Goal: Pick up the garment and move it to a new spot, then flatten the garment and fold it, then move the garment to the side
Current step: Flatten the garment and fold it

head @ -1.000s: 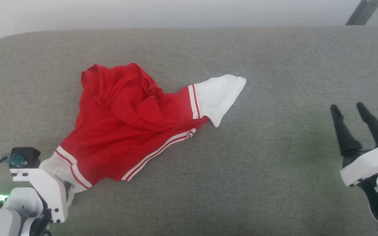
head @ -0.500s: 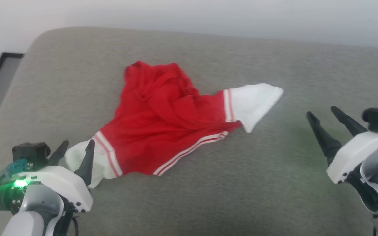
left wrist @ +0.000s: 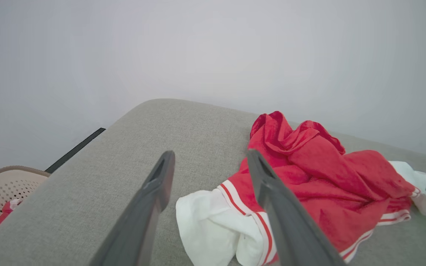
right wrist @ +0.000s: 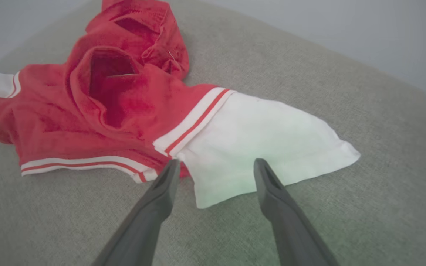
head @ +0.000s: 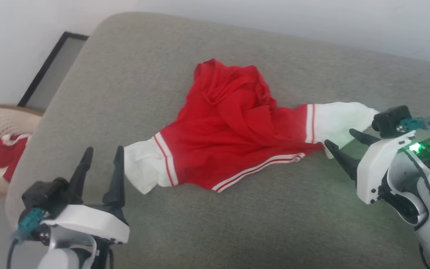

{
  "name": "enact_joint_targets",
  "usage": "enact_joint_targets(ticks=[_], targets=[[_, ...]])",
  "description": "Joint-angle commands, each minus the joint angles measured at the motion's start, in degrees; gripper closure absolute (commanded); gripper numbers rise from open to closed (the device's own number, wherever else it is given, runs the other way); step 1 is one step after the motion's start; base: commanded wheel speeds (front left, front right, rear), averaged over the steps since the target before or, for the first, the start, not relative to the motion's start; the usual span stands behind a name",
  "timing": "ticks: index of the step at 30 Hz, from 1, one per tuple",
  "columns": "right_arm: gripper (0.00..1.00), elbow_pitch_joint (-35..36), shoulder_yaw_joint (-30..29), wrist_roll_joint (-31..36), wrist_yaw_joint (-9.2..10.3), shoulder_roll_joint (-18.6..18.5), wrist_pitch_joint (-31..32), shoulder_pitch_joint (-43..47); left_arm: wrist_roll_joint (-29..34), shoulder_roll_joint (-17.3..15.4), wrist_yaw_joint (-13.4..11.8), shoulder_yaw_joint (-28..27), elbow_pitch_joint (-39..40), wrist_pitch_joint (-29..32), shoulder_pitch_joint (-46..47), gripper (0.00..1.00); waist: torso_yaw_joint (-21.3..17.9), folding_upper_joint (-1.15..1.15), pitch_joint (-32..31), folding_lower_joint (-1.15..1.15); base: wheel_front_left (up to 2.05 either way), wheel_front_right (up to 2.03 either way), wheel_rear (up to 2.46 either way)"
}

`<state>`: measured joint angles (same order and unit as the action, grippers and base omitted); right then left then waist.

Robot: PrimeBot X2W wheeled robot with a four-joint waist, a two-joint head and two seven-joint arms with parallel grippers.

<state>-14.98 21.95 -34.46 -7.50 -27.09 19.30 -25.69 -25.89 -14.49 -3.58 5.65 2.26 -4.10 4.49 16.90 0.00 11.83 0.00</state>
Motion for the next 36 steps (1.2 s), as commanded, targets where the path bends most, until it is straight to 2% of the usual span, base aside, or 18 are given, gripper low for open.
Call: enact_joint_targets(ticks=[1,9,11,12,15,22,29,36], targets=[[0.00,-0.9,1.2,-0.8,0.02,-0.7,1.2,-1.4,-0.8,0.7,0.5,0.3,-0.5,-1.6,-0.8,0.00,1.5,0.00,0.9,0.00,0.00,0.00,0.00],[0.00,-2.7,4.9,-2.3,0.02,-2.8,4.0,-3.9,-1.8,2.3,1.1,0.4,-2.2,-4.6,-0.2,0.00,3.5,0.00,2.3,0.00,0.00,0.00,0.00],[0.83,-3.3,5.2,-1.7,0.02,-3.3,3.4,-4.8,-2.0,2.7,1.4,0.7,-2.6,-5.2,0.1,0.00,3.9,0.00,2.5,0.00,0.00,0.00,0.00],[1.00,-3.7,5.7,-1.7,0.02,-3.4,3.3,-4.9,-2.1,2.7,1.6,0.8,-2.9,-5.4,0.3,0.00,4.1,0.00,2.6,0.00,0.00,0.00,0.00],[1.00,-4.9,5.9,-1.8,0.02,-3.8,2.5,-6.1,-2.3,2.8,1.9,0.8,-3.6,-6.3,0.6,0.00,4.4,0.00,2.8,0.00,0.00,0.00,0.00],[1.00,-6.9,1.9,-2.5,0.05,-4.8,2.0,-7.9,-2.9,2.3,2.3,0.0,-5.2,-7.8,1.0,0.00,3.7,0.00,2.4,0.00,0.00,0.00,0.00],[1.00,-6.4,-3.2,-3.4,0.05,-7.8,4.4,-6.2,-3.3,1.2,2.7,-1.0,-5.5,-8.5,0.5,0.00,1.6,0.00,1.3,0.00,0.00,0.00,0.00],[1.00,-2.3,-8.3,-4.0,0.05,-9.8,8.9,-2.5,-3.4,-0.4,2.2,-2.2,-5.0,-8.5,-0.7,0.00,-1.6,0.00,0.0,0.00,0.00,0.00,0.00]])
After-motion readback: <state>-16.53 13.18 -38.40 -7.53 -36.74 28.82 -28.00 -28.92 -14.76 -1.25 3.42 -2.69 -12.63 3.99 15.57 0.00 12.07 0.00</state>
